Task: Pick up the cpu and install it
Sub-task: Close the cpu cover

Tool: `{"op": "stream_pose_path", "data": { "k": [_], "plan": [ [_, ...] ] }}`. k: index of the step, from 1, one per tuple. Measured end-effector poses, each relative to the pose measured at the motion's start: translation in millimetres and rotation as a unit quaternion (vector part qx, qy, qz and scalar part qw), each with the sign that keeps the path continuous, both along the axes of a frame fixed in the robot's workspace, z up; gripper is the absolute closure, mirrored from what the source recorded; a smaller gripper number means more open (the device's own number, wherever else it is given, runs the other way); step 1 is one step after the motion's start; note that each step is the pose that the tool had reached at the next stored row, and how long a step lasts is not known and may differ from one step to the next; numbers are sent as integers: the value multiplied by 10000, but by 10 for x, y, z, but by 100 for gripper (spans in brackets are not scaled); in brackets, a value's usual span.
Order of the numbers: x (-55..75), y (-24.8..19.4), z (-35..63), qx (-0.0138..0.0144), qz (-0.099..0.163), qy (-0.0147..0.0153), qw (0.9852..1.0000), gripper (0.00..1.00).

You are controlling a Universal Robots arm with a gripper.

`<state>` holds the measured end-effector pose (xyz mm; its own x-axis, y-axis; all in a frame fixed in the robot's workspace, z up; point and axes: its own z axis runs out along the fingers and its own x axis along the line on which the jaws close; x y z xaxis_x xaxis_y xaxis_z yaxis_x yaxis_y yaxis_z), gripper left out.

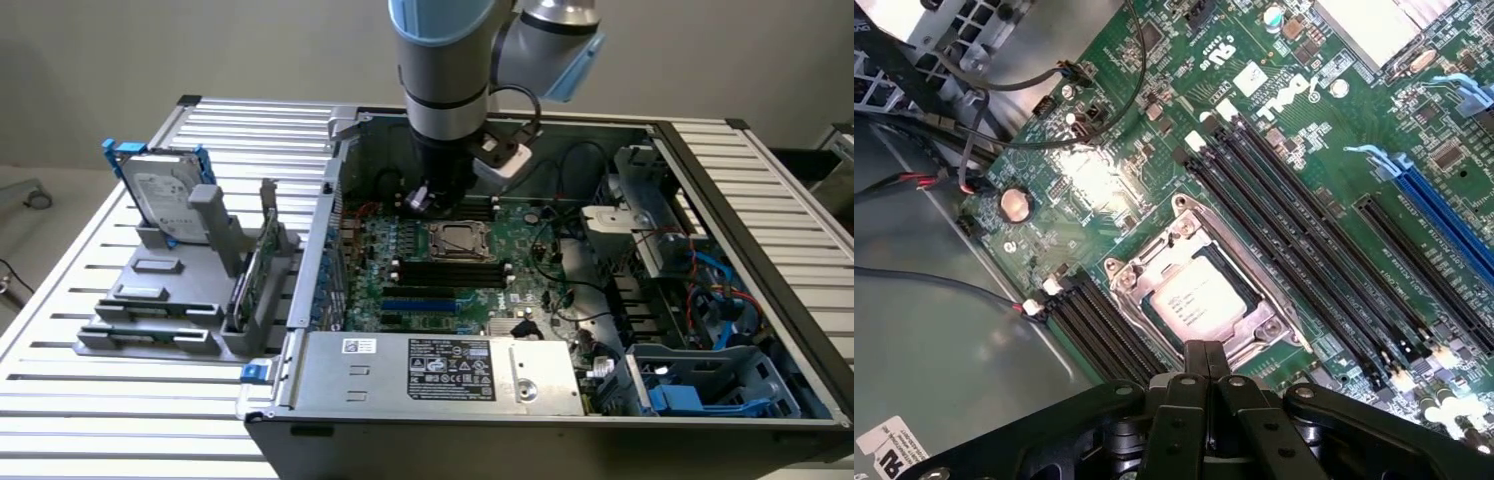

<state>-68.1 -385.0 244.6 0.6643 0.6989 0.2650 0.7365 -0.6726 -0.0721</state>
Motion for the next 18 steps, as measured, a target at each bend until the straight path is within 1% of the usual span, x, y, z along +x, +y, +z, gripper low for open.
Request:
{"op": "stream_pose_path", "data": {
  "k": [2,6,9,11,14,15,18],
  "plan": [
    [-16,-17,2,-1,-9,-1,10000,89],
    [-59,-102,12,0,-11,-6,10000,89],
    [-64,-148,59,-1,-28,-5,10000,89],
    [-64,-166,89,0,-70,-6,10000,89],
    [-64,-179,112,0,-168,-5,9999,89],
    [-64,-183,113,-5,-187,-5,9998,89],
    [-66,-202,113,-34,-212,-5,9998,89]
  ]
}}
